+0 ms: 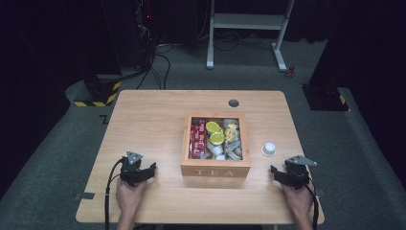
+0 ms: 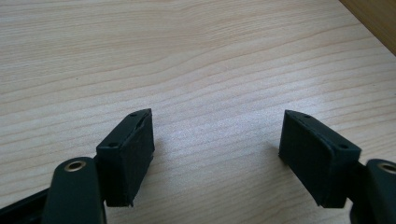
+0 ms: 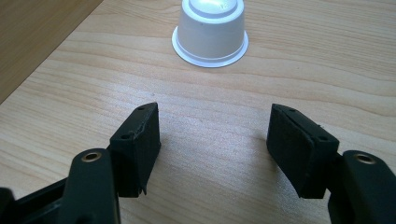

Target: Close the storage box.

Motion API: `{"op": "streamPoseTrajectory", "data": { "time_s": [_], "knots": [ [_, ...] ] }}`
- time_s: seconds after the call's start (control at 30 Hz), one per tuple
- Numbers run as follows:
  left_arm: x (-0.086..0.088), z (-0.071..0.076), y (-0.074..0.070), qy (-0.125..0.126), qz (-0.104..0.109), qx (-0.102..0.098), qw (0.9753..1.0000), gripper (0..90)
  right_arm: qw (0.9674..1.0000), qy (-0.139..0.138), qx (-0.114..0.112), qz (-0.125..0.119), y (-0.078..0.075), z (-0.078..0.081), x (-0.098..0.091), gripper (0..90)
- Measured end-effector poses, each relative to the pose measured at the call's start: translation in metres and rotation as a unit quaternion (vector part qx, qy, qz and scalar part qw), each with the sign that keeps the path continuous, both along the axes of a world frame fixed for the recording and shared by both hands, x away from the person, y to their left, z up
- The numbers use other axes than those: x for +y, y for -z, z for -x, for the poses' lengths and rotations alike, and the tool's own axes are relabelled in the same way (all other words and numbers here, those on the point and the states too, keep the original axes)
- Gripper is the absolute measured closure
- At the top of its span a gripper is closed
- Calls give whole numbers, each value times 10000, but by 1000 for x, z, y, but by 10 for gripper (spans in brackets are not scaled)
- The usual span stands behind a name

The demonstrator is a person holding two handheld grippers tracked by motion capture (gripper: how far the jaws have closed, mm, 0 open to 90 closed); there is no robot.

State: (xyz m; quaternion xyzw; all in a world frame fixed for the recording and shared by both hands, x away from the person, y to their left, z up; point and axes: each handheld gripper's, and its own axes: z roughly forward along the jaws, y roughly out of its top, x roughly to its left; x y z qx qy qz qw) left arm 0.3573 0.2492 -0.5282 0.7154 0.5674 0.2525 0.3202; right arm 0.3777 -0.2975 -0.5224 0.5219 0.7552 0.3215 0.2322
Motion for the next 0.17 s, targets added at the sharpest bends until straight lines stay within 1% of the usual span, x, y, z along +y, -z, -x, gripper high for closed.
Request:
{"op": "streamPoseTrajectory", "data": {
  "time_s": [0.17],
  "knots": [
    [0,0,0,0,4,0,10000,265,10000,-1,-1,0,0,0,0,347]
  ]
}}
